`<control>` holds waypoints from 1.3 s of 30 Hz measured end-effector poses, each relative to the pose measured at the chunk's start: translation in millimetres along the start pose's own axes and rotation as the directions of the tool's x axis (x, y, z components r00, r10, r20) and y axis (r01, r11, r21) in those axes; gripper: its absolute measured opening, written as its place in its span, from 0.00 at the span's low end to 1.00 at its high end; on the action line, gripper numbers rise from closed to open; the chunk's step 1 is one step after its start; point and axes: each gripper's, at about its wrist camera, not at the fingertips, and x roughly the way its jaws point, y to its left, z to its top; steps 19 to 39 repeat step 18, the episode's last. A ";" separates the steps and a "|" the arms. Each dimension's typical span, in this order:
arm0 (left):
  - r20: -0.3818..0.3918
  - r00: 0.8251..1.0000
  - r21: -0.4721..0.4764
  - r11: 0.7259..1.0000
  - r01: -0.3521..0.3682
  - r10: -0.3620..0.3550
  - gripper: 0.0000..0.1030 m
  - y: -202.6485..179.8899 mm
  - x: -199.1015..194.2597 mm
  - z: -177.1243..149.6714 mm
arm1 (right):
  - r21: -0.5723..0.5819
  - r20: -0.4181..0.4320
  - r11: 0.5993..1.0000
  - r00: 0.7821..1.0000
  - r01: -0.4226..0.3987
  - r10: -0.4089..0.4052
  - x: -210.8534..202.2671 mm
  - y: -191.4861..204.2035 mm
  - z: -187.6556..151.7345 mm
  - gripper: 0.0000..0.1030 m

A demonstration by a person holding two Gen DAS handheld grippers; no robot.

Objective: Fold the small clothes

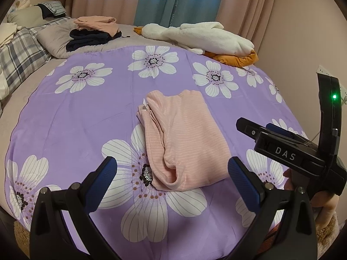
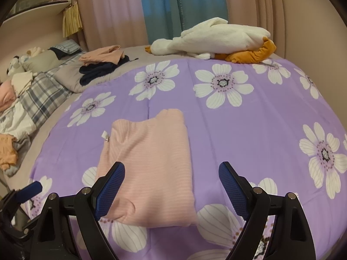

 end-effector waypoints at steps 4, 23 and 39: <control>0.000 1.000 0.000 1.000 0.000 0.000 0.99 -0.4 0.1 -0.4 | 0.000 -0.003 1.000 1.000 0.004 -0.004 1.4 -1.0 -1.1 0.85; -0.007 1.000 0.001 1.000 0.002 -0.002 0.99 -0.1 2.0 -2.4 | 0.000 -0.003 1.000 1.000 0.007 -0.007 1.8 -2.5 -1.4 0.85; -0.007 1.000 0.001 1.000 0.002 -0.002 0.99 -0.1 2.0 -2.4 | 0.000 -0.003 1.000 1.000 0.007 -0.007 1.8 -2.5 -1.4 0.85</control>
